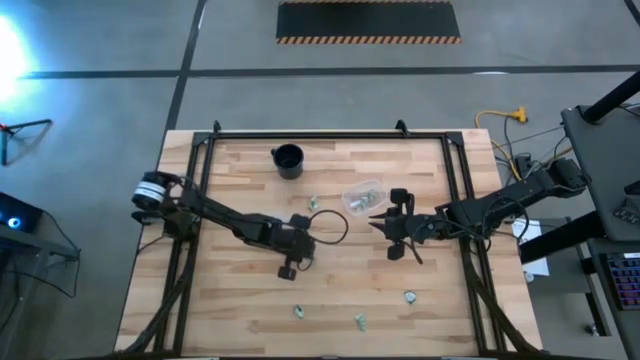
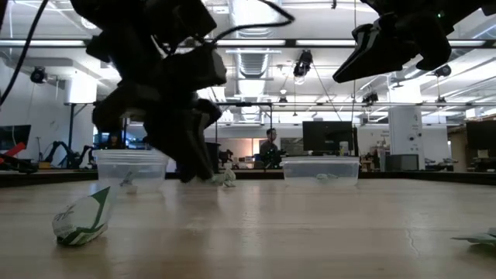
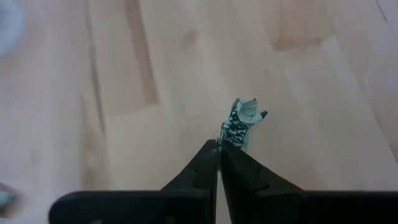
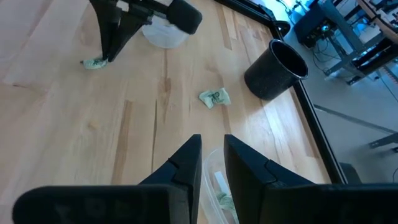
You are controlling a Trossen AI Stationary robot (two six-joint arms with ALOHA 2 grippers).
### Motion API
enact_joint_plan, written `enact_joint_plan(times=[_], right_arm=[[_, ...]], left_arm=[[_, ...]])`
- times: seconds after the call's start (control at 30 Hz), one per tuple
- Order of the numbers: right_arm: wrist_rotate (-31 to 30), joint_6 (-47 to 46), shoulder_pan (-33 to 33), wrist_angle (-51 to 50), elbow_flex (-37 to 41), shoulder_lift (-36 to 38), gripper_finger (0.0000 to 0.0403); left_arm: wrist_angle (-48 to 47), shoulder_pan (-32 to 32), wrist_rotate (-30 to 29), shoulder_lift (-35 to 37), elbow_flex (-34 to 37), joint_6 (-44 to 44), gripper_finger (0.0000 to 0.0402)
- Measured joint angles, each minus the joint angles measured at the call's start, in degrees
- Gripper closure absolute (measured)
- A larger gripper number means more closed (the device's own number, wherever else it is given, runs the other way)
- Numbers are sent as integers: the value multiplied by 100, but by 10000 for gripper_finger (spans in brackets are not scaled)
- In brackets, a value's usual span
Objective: Pick and place items into bin
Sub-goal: Put the stevia packet into the circle transparent bin
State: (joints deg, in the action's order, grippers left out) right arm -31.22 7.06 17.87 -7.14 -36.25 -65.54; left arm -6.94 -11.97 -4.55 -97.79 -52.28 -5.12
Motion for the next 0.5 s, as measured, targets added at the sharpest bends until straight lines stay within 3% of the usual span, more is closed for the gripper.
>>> enact_joint_plan(times=[0.33,0.5], right_arm=[[-10,-87,-2,-127,7,0,344],[-31,-111,-2,-172,7,0,344]], left_arm=[[-945,-51,-1254,633,-276,-130,401],[-1115,-52,-1419,1207,-209,-125,401]])
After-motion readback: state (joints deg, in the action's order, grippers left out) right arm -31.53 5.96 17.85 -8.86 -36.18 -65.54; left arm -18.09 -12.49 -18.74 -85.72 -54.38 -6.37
